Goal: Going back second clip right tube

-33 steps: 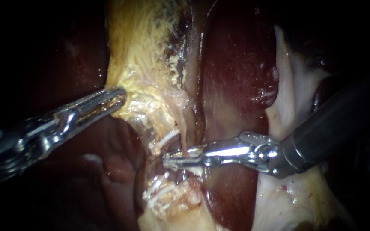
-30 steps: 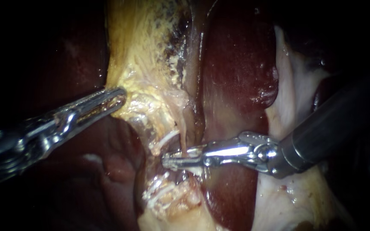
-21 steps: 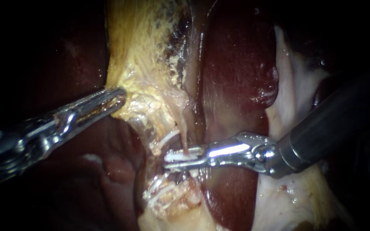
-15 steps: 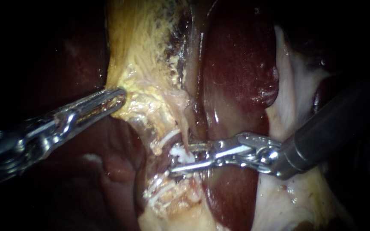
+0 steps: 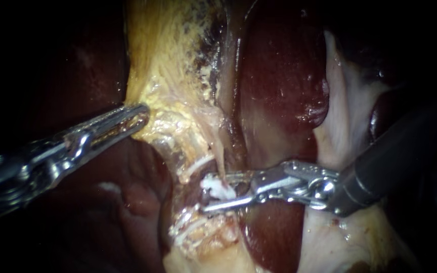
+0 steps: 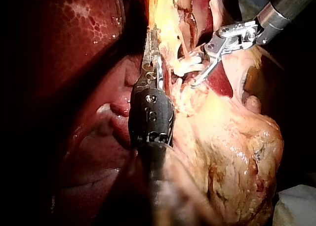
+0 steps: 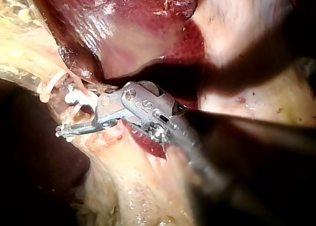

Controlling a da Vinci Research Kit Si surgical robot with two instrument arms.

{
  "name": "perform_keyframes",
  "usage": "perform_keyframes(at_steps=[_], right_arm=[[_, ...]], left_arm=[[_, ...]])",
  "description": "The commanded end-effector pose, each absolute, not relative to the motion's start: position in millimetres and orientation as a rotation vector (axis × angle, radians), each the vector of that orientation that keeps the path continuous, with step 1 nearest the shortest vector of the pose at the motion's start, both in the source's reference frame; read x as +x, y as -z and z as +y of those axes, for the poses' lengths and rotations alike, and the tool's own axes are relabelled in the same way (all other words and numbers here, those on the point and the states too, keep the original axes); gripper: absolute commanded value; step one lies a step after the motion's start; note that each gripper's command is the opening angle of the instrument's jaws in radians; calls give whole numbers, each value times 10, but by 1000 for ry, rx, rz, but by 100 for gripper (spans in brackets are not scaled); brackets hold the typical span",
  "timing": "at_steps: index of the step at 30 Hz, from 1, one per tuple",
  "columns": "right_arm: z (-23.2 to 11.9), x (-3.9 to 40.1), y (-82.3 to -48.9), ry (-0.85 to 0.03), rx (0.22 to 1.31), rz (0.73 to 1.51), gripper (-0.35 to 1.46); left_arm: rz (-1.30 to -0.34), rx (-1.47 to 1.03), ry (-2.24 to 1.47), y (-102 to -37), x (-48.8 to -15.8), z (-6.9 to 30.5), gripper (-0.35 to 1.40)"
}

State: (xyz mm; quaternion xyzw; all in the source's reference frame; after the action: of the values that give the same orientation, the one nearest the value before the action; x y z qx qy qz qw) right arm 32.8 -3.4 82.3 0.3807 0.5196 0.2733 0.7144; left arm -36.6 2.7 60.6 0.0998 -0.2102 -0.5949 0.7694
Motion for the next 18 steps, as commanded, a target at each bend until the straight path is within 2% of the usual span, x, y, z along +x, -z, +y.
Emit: perform_keyframes(at_steps=[1,5,10,18], right_arm=[[-34,330,-825,-606,841,1150,60],[-26,330,-834,-615,842,1148,60],[-9,314,-838,-617,794,1160,60],[12,280,-827,-602,767,1171,60]], left_arm=[[-454,217,1291,-606,-366,26,-35],[-454,216,1291,-606,-367,26,-35],[-454,216,1291,-606,-367,26,-35],[-454,216,1291,-606,-366,26,-35]])
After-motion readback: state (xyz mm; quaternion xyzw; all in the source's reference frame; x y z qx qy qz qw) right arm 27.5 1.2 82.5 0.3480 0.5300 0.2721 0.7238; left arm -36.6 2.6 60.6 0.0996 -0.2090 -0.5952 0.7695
